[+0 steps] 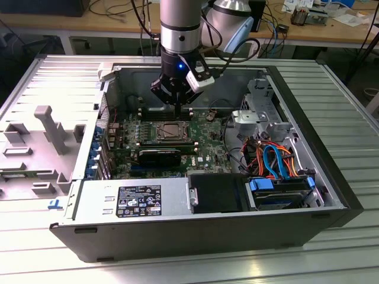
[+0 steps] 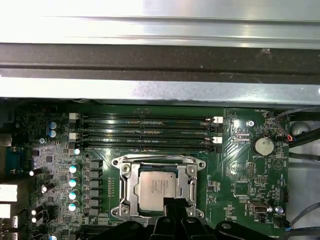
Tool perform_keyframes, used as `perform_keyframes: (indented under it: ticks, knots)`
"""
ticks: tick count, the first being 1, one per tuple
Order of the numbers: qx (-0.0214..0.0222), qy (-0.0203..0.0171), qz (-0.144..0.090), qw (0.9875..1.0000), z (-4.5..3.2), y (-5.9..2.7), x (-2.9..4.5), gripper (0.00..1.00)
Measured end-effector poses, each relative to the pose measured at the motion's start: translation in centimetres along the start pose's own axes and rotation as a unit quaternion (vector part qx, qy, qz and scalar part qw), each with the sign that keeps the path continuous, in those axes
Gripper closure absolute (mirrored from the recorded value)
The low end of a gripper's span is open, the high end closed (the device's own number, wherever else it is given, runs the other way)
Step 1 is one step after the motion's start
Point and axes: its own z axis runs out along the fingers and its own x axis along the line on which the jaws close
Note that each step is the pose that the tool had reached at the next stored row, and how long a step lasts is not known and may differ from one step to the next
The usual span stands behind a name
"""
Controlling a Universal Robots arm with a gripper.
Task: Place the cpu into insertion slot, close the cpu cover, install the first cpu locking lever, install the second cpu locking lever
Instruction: 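Install the first cpu locking lever, then install the second cpu locking lever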
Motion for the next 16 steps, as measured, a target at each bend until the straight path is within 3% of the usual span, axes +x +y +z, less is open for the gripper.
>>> perform_keyframes:
  ticks: [8,16]
  knots:
    - [0.0,0.0,0.0,1.0,0.02,-0.34,0.01,0.89]
    - [-0.0003,0.0001,0.0,1.0,0.37,-1.83,-0.14,0.89]
